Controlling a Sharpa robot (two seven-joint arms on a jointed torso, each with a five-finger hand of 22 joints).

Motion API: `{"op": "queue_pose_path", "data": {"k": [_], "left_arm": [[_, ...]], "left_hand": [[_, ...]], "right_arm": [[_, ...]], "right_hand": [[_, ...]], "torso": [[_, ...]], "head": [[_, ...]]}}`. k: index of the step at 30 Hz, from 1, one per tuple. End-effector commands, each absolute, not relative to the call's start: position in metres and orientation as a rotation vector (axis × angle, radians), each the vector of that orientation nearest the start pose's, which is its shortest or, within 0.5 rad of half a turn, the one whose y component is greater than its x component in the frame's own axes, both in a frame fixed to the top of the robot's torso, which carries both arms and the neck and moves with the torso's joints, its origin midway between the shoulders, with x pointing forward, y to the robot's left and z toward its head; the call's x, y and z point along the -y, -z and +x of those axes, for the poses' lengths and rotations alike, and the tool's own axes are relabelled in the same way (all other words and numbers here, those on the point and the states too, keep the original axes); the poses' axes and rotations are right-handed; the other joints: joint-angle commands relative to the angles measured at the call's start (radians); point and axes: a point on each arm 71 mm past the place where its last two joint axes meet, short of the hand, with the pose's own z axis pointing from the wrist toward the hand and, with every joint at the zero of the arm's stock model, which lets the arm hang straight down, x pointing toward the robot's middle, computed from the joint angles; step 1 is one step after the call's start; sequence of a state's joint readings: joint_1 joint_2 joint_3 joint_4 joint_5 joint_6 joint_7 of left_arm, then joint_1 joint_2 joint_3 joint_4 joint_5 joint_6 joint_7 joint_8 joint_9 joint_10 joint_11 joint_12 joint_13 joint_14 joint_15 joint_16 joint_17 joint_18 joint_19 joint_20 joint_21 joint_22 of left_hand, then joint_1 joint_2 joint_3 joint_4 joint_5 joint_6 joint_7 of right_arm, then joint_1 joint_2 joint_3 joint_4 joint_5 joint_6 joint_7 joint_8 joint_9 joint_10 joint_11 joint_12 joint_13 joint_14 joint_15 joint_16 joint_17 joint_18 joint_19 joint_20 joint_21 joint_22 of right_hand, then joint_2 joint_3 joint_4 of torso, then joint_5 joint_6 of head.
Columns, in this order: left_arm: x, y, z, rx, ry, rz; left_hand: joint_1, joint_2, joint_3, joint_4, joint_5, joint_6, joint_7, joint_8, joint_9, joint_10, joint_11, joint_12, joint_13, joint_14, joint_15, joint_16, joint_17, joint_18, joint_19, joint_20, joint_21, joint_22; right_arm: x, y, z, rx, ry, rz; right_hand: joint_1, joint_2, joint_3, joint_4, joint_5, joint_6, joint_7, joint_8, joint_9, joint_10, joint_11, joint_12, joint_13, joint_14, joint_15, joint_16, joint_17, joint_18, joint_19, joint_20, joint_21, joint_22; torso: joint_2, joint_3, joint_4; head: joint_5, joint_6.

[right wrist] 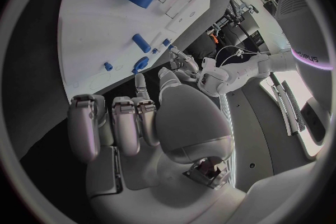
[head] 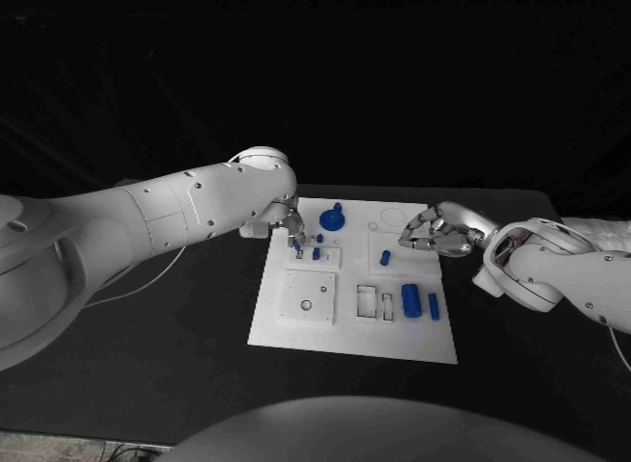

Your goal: Assemble the parts on the task board

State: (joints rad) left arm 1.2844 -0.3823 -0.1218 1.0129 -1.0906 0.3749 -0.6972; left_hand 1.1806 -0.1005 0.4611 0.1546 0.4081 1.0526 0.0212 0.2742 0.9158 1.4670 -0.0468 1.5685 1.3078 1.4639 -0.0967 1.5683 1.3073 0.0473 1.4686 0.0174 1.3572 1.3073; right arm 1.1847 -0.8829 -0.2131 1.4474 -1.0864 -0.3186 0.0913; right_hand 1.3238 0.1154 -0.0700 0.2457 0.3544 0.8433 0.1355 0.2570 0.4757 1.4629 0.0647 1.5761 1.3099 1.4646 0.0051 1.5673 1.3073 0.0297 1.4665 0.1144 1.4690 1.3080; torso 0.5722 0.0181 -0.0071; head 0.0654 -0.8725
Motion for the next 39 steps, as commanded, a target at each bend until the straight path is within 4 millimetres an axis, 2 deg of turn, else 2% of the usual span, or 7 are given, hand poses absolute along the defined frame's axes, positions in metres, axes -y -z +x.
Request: {"op": "queue_pose_path", "data": {"k": [1, 39], "left_arm": [[-0.147, 0.240, 0.546, -2.485, -0.181, -0.127], [-0.146, 0.254, 0.541, -2.520, -0.203, -0.097]], "left_hand": [[-0.005, 0.002, 0.006, 0.000, -0.001, 0.007, -0.004, -0.001, -0.001, 0.104, -0.009, 0.002, 0.263, 0.107, -0.007, 0.002, 0.263, 0.000, 0.015, -0.007, -0.005, 0.200], [-0.008, 0.006, 0.023, -0.017, -0.002, 0.005, -0.002, -0.010, -0.005, 0.104, -0.008, 0.002, 0.263, 0.107, -0.006, 0.002, 0.263, 0.004, 0.007, -0.007, -0.028, 0.193]], "right_arm": [[0.243, 0.256, 0.465, -1.868, -0.809, 0.102], [0.245, 0.256, 0.464, -1.867, -0.807, 0.105]], "right_hand": [[-0.005, -0.002, 0.001, 0.005, 0.005, 0.005, -0.001, -0.004, -0.001, 0.108, 0.000, -0.005, 0.261, 0.106, 0.001, 0.003, 0.263, 0.003, 0.021, 0.001, -0.007, 0.220], [-0.005, -0.002, 0.001, 0.005, 0.005, 0.005, -0.001, -0.004, -0.001, 0.108, 0.000, -0.005, 0.261, 0.106, 0.001, 0.003, 0.263, 0.003, 0.021, 0.001, -0.007, 0.220]], "torso": [[0.000, 0.0001, -0.0005], [-0.002, 0.0000, -0.0024]], "head": [[0.002, 0.000], [-0.001, 0.000]]}}
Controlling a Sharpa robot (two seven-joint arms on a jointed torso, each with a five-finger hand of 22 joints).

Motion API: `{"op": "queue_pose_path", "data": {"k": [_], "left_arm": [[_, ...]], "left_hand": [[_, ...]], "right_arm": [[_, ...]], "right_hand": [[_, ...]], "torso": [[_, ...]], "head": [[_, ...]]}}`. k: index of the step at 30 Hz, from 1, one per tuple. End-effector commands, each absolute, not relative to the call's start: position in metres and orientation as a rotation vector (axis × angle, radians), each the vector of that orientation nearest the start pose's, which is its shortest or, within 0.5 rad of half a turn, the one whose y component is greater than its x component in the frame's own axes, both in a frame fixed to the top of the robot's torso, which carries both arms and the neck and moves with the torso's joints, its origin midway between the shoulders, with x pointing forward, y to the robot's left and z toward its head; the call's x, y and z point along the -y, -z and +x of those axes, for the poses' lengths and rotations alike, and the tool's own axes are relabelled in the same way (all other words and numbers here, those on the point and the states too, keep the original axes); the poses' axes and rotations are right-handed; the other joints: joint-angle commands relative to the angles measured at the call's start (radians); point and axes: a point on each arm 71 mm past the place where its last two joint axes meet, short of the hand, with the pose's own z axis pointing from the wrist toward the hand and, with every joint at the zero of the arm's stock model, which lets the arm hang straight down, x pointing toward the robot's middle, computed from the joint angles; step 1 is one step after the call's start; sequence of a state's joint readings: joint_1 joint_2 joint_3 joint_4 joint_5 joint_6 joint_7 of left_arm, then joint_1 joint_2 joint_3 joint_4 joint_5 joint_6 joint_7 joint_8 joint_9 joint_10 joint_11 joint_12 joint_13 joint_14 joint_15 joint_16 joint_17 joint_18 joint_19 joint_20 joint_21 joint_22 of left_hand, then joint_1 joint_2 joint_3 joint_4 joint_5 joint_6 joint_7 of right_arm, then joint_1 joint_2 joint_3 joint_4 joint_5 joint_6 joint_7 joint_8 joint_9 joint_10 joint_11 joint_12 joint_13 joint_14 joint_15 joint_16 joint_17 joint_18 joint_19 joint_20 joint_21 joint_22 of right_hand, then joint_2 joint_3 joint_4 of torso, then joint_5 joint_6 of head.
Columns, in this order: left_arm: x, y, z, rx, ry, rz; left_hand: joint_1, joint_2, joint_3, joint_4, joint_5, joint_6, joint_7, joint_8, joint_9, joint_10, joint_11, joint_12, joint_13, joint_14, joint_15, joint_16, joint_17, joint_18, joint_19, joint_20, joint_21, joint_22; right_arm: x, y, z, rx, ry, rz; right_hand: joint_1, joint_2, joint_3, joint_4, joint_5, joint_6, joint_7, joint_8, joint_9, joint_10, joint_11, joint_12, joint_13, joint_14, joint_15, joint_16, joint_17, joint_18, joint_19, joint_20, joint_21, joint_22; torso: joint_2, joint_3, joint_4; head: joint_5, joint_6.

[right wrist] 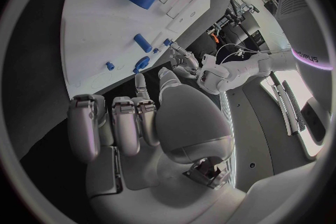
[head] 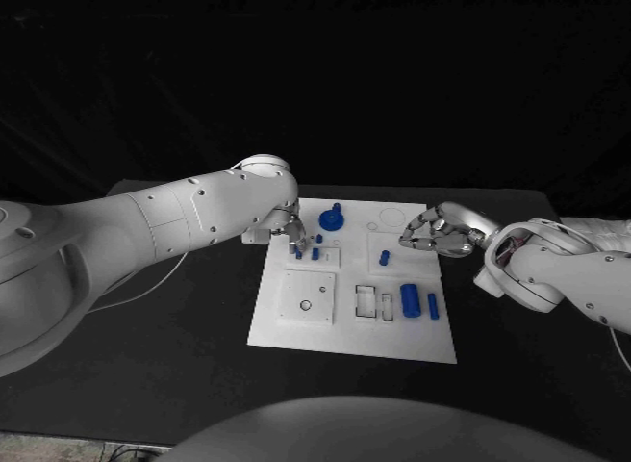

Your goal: Assemble the parts on the task board

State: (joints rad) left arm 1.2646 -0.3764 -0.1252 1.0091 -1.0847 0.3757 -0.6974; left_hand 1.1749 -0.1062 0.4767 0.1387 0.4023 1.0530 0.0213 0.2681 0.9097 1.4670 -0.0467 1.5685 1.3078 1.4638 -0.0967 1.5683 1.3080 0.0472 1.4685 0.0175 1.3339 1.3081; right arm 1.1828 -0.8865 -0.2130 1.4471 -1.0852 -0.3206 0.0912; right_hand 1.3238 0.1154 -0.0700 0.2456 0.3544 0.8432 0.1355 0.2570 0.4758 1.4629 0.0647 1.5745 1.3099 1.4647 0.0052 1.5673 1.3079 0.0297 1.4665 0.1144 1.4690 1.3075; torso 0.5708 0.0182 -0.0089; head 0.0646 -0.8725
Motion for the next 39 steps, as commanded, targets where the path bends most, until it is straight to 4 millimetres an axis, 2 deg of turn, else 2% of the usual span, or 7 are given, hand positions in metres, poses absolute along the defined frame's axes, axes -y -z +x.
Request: {"op": "queue_pose_path", "data": {"k": [1, 11, 21, 31, 39], "left_arm": [[-0.1468, 0.2539, 0.5409, -2.520, -0.204, -0.096], [-0.1476, 0.2546, 0.5405, -2.528, -0.212, -0.084], [-0.1471, 0.2556, 0.5398, -2.539, -0.204, -0.072], [-0.1460, 0.2558, 0.5404, -2.532, -0.192, -0.064], [-0.1454, 0.2551, 0.5425, -2.507, -0.154, -0.078]], "left_hand": [[-0.003, 0.011, 0.007, -0.001, 0.004, 0.005, -0.002, -0.004, 0.001, 0.104, -0.008, 0.002, 0.263, 0.107, -0.007, 0.002, 0.263, 0.004, 0.007, -0.007, -0.005, 0.193], [0.000, 0.011, 0.014, -0.012, 0.005, 0.007, -0.002, -0.005, 0.001, 0.104, -0.008, 0.002, 0.263, 0.107, -0.006, 0.002, 0.263, 0.004, 0.006, -0.007, -0.008, 0.192], [0.007, 0.002, 0.023, -0.042, 0.002, 0.011, -0.003, -0.004, 0.004, 0.104, -0.008, 0.002, 0.263, 0.107, -0.006, 0.002, 0.263, 0.005, 0.004, -0.007, -0.014, 0.191], [0.005, -0.004, 0.031, -0.070, -0.002, 0.032, -0.009, 0.025, 0.032, 0.104, -0.013, 0.002, 0.263, 0.107, -0.010, 0.002, 0.263, 0.005, 0.006, -0.009, -0.015, 0.192], [0.013, -0.001, 0.055, -0.100, 0.012, 0.029, -0.012, 0.059, 0.072, 0.104, -0.017, 0.002, 0.263, 0.107, -0.013, 0.002, 0.263, 0.004, 0.009, -0.013, -0.012, 0.194]], "right_arm": [[0.2446, 0.2562, 0.4643, -1.867, -0.808, 0.106], [0.2447, 0.2565, 0.4642, -1.868, -0.808, 0.109], [0.2440, 0.2567, 0.4643, -1.868, -0.809, 0.109], [0.2440, 0.2572, 0.4645, -1.868, -0.809, 0.109], [0.2441, 0.2574, 0.4646, -1.870, -0.807, 0.110]], "right_hand": [[-0.005, -0.002, 0.001, 0.005, 0.005, 0.005, -0.001, -0.004, -0.001, 0.108, 0.000, -0.004, 0.261, 0.106, 0.001, 0.003, 0.263, 0.003, 0.021, 0.001, -0.007, 0.220], [-0.005, -0.002, 0.001, 0.005, 0.005, 0.005, -0.001, -0.004, -0.002, 0.108, 0.000, -0.004, 0.261, 0.106, 0.001, 0.003, 0.263, 0.003, 0.020, 0.001, -0.007, 0.220], [-0.005, -0.003, 0.001, 0.005, 0.004, 0.004, 0.000, -0.005, -0.002, 0.108, 0.000, -0.004, 0.261, 0.106, 0.001, 0.003, 0.263, 0.003, 0.020, 0.001, -0.008, 0.220], [-0.004, -0.003, 0.002, 0.005, 0.004, 0.004, 0.000, -0.005, -0.002, 0.108, 0.001, -0.004, 0.261, 0.106, 0.001, 0.003, 0.263, 0.004, 0.019, 0.001, -0.010, 0.219], [-0.004, -0.003, 0.002, 0.005, 0.004, 0.004, 0.000, -0.005, -0.002, 0.108, 0.001, -0.004, 0.261, 0.106, 0.001, 0.003, 0.263, 0.004, 0.018, 0.001, -0.010, 0.219]], "torso": [[0.000, 0.0000, -0.0003], [0.000, 0.0000, 0.0000], [-0.001, 0.0000, 0.0002], [0.000, 0.0004, -0.0001], [0.000, 0.0003, 0.0002]], "head": [[0.000, 0.000], [0.000, 0.000], [-0.001, 0.000], [-0.002, 0.000], [-0.003, 0.000]]}}
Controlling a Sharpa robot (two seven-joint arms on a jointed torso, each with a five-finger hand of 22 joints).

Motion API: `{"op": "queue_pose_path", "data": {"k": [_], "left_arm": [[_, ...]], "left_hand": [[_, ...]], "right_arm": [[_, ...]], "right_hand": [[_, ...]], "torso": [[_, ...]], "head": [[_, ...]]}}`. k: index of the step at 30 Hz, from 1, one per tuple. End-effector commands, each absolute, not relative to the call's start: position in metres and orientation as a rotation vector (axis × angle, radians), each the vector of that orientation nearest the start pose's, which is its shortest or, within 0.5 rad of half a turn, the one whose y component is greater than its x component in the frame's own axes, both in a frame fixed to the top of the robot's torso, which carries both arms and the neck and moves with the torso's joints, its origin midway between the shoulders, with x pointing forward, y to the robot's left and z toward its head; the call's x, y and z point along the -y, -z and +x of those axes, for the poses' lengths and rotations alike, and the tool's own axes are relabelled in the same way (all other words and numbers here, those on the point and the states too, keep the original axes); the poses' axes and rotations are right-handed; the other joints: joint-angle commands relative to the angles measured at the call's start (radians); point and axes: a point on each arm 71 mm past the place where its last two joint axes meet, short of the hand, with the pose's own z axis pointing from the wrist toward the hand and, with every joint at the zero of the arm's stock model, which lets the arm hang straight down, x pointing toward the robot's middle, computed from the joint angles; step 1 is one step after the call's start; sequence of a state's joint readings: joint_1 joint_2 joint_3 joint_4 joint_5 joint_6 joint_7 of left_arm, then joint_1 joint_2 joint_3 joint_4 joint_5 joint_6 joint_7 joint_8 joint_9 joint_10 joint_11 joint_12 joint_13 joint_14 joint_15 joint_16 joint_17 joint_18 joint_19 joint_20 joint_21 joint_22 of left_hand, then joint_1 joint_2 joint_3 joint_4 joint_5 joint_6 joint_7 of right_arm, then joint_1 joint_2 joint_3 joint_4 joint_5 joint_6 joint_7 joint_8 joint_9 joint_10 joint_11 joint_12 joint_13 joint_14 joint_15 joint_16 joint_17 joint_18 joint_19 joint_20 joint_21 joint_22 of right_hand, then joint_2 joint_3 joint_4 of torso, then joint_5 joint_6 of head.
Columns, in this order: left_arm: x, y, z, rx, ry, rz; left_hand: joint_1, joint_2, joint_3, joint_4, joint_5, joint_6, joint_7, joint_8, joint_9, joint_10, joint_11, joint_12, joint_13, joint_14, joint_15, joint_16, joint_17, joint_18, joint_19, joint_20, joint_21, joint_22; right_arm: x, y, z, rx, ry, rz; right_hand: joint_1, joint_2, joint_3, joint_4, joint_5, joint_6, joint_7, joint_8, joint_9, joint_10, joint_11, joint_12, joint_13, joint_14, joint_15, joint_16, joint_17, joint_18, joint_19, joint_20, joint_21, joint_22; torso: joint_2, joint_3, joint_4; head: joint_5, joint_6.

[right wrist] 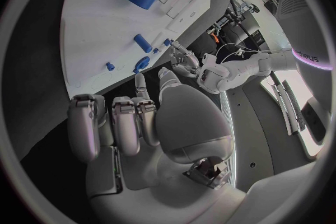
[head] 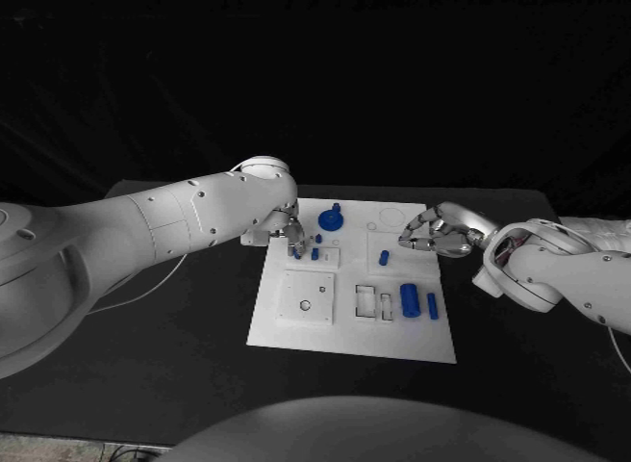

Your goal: Assemble the parts on the task board

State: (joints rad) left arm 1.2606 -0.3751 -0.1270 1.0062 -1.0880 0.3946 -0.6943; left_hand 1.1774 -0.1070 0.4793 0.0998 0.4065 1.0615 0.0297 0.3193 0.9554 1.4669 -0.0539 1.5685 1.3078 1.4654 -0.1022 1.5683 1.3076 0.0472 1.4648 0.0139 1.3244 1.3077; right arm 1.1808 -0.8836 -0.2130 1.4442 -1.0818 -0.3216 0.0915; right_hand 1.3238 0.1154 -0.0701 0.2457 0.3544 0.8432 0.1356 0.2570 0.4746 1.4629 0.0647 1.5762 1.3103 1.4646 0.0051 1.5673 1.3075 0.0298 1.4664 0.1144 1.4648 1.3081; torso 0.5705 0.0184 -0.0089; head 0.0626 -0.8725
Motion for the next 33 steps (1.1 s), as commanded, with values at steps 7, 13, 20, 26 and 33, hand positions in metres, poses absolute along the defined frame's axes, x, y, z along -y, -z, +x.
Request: {"op": "queue_pose_path", "data": {"k": [7, 13, 20, 26, 33], "left_arm": [[-0.145, 0.255, 0.544, -2.498, -0.124, -0.099], [-0.147, 0.255, 0.544, -2.504, -0.118, -0.112], [-0.152, 0.257, 0.543, -2.562, -0.151, -0.118], [-0.158, 0.254, 0.542, -2.631, -0.176, -0.093], [-0.163, 0.244, 0.543, -2.703, -0.181, -0.052]], "left_hand": [[0.015, 0.003, 0.071, -0.078, 0.033, 0.015, -0.019, 0.027, 0.049, 0.104, -0.009, 0.002, 0.263, 0.105, -0.008, 0.002, 0.263, 0.004, 0.014, -0.010, -0.002, 0.195], [0.015, -0.002, 0.080, -0.089, 0.062, 0.009, -0.018, 0.038, 0.063, 0.104, -0.007, 0.002, 0.263, 0.105, -0.007, 0.002, 0.263, 0.003, 0.015, -0.010, 0.001, 0.196], [0.015, -0.003, 0.082, -0.091, 0.069, 0.008, -0.018, 0.041, 0.066, 0.104, -0.007, 0.002, 0.263, 0.105, -0.007, 0.002, 0.263, 0.003, 0.014, -0.009, -0.002, 0.196], [0.014, -0.003, 0.082, -0.092, 0.069, 0.008, -0.018, 0.041, 0.066, 0.104, -0.007, 0.002, 0.263, 0.105, -0.006, 0.002, 0.263, 0.005, 0.012, -0.009, -0.008, 0.194], [0.013, 0.000, 0.089, -0.095, 0.061, 0.005, -0.017, 0.044, 0.070, 0.104, -0.004, 0.002, 0.263, 0.105, -0.004, 0.002, 0.263, 0.006, 0.009, -0.007, -0.015, 0.192]], "right_arm": [[0.245, 0.258, 0.464, -1.872, -0.805, 0.111], [0.245, 0.258, 0.464, -1.873, -0.804, 0.112], [0.246, 0.258, 0.464, -1.873, -0.801, 0.114], [0.247, 0.258, 0.463, -1.874, -0.801, 0.115], [0.246, 0.258, 0.463, -1.877, -0.801, 0.115]], "right_hand": [[-0.004, -0.003, 0.002, 0.005, 0.004, 0.004, 0.000, -0.005, -0.001, 0.108, 0.001, -0.005, 0.260, 0.106, 0.001, 0.003, 0.263, 0.004, 0.018, 0.001, -0.006, 0.218], [-0.003, -0.003, 0.002, 0.005, 0.004, 0.004, 0.000, -0.006, -0.001, 0.108, 0.001, -0.005, 0.260, 0.106, 0.001, 0.003, 0.263, 0.004, 0.016, 0.001, -0.008, 0.218], [-0.003, -0.003, 0.002, 0.005, 0.004, 0.004, 0.000, -0.006, -0.001, 0.108, 0.001, -0.005, 0.260, 0.106, 0.001, 0.003, 0.263, 0.004, 0.016, 0.001, -0.008, 0.218], [-0.002, -0.003, 0.003, 0.005, 0.004, 0.004, 0.000, -0.006, -0.002, 0.108, 0.001, -0.005, 0.260, 0.106, 0.001, 0.003, 0.263, 0.005, 0.015, 0.001, -0.010, 0.217], [-0.002, -0.002, 0.003, 0.005, 0.004, 0.004, 0.000, -0.006, -0.002, 0.108, 0.001, -0.005, 0.260, 0.106, 0.001, 0.003, 0.263, 0.005, 0.014, 0.001, -0.012, 0.216]], "torso": [[-0.001, 0.0005, 0.0004], [0.000, -0.0007, -0.0001], [0.000, -0.0001, -0.0002], [0.000, 0.0001, -0.0002], [0.001, -0.0009, -0.0020]], "head": [[-0.001, 0.000], [-0.002, 0.000], [-0.004, 0.000], [-0.007, 0.000], [-0.007, 0.000]]}}
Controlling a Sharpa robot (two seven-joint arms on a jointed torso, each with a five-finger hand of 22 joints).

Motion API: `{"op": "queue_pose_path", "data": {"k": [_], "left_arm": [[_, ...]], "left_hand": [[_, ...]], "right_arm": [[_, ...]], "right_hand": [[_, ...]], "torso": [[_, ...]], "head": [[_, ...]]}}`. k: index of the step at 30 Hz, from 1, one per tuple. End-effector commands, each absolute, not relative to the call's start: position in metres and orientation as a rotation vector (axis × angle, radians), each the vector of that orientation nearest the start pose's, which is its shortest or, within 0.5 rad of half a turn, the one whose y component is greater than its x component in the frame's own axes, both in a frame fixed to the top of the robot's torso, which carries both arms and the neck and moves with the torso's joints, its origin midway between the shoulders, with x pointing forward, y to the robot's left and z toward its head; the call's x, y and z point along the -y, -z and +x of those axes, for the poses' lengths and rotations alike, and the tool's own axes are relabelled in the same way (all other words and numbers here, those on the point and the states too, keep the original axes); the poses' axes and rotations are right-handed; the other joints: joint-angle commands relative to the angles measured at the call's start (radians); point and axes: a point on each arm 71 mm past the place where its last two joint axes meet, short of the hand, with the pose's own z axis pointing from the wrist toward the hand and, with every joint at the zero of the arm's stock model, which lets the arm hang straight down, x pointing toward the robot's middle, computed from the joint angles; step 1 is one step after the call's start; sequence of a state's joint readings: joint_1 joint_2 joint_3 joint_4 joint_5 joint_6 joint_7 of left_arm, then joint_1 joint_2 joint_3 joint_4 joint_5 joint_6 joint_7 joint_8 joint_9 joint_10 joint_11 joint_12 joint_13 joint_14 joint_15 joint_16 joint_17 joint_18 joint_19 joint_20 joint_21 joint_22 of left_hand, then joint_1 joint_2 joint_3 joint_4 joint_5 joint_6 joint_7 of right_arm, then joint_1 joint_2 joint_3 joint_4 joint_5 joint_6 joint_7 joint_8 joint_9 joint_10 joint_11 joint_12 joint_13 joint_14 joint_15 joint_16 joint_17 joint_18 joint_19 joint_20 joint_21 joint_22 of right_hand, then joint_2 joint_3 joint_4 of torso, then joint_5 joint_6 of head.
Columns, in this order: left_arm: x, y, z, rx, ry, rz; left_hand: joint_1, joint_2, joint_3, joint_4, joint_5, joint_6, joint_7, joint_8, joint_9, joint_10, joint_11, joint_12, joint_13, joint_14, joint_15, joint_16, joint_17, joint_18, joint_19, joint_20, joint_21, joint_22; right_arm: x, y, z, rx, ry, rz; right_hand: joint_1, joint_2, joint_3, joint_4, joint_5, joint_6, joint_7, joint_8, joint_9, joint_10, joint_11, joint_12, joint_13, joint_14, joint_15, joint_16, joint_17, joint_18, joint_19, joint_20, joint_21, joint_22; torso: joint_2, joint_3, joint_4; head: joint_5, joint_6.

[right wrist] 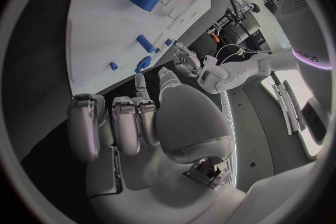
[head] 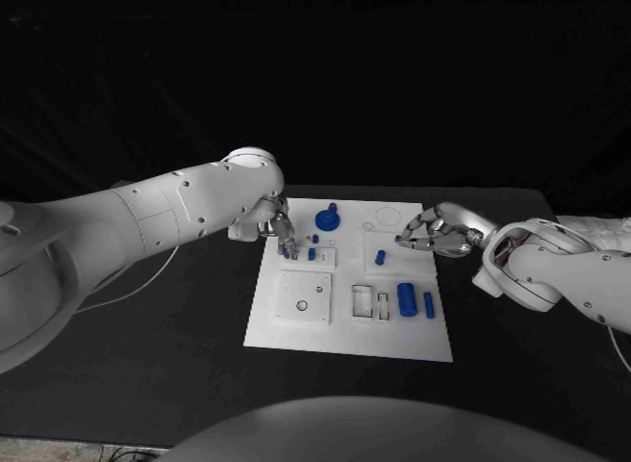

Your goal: Assemble the parts on the task board

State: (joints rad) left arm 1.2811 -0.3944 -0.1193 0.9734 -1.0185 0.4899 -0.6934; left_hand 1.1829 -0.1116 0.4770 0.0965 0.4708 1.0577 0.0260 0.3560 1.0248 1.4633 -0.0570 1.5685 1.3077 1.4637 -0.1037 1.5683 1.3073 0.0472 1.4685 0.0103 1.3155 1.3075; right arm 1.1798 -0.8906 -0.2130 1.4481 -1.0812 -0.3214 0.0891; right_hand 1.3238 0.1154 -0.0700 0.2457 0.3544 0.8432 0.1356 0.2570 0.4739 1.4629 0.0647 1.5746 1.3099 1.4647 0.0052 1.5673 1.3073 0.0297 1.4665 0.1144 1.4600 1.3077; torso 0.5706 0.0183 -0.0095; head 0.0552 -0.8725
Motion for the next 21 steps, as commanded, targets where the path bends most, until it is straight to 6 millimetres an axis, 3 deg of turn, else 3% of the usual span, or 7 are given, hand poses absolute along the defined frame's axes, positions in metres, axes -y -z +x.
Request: {"op": "queue_pose_path", "data": {"k": [1, 13, 21], "left_arm": [[-0.163, 0.242, 0.544, -2.707, -0.182, -0.048], [-0.164, 0.227, 0.554, -2.726, -0.183, -0.022], [-0.159, 0.224, 0.557, -2.687, -0.113, -0.065]], "left_hand": [[0.007, 0.005, 0.093, -0.092, -0.004, 0.008, -0.013, 0.007, 0.001, 0.108, 0.000, 0.002, 0.263, 0.107, -0.002, 0.002, 0.263, 0.006, 0.005, -0.004, -0.007, 0.193], [0.004, 0.014, 0.105, -0.100, -0.013, -0.010, -0.006, 0.013, 0.017, 0.108, 0.007, 0.002, 0.263, 0.107, 0.005, 0.002, 0.263, 0.007, -0.002, 0.002, -0.016, 0.191], [0.002, 0.021, 0.106, -0.100, -0.025, -0.021, -0.003, 0.015, 0.024, 0.108, 0.010, 0.002, 0.263, 0.107, 0.008, 0.002, 0.263, 0.007, -0.004, 0.005, -0.015, 0.191]], "right_arm": [[0.246, 0.258, 0.463, -1.878, -0.801, 0.115], [0.242, 0.258, 0.463, -1.881, -0.810, 0.110], [0.241, 0.259, 0.464, -1.881, -0.812, 0.108]], "right_hand": [[-0.002, -0.002, 0.003, 0.005, 0.004, 0.004, 0.000, -0.006, -0.001, 0.108, 0.001, -0.004, 0.261, 0.106, 0.001, 0.003, 0.264, 0.005, 0.014, 0.001, -0.007, 0.217], [-0.001, -0.002, 0.003, 0.005, 0.004, 0.004, 0.000, -0.006, -0.001, 0.108, 0.001, -0.004, 0.261, 0.106, 0.001, 0.003, 0.264, 0.006, 0.013, 0.002, -0.008, 0.216], [-0.001, -0.002, 0.004, 0.004, 0.004, 0.004, 0.000, -0.007, -0.001, 0.108, 0.001, -0.004, 0.261, 0.106, 0.001, 0.003, 0.264, 0.006, 0.013, 0.002, -0.008, 0.216]], "torso": [[0.001, -0.0011, -0.0015], [0.008, -0.0059, -0.0106], [0.009, -0.0042, -0.0118]], "head": [[-0.001, 0.000], [0.002, 0.000], [0.003, 0.000]]}}
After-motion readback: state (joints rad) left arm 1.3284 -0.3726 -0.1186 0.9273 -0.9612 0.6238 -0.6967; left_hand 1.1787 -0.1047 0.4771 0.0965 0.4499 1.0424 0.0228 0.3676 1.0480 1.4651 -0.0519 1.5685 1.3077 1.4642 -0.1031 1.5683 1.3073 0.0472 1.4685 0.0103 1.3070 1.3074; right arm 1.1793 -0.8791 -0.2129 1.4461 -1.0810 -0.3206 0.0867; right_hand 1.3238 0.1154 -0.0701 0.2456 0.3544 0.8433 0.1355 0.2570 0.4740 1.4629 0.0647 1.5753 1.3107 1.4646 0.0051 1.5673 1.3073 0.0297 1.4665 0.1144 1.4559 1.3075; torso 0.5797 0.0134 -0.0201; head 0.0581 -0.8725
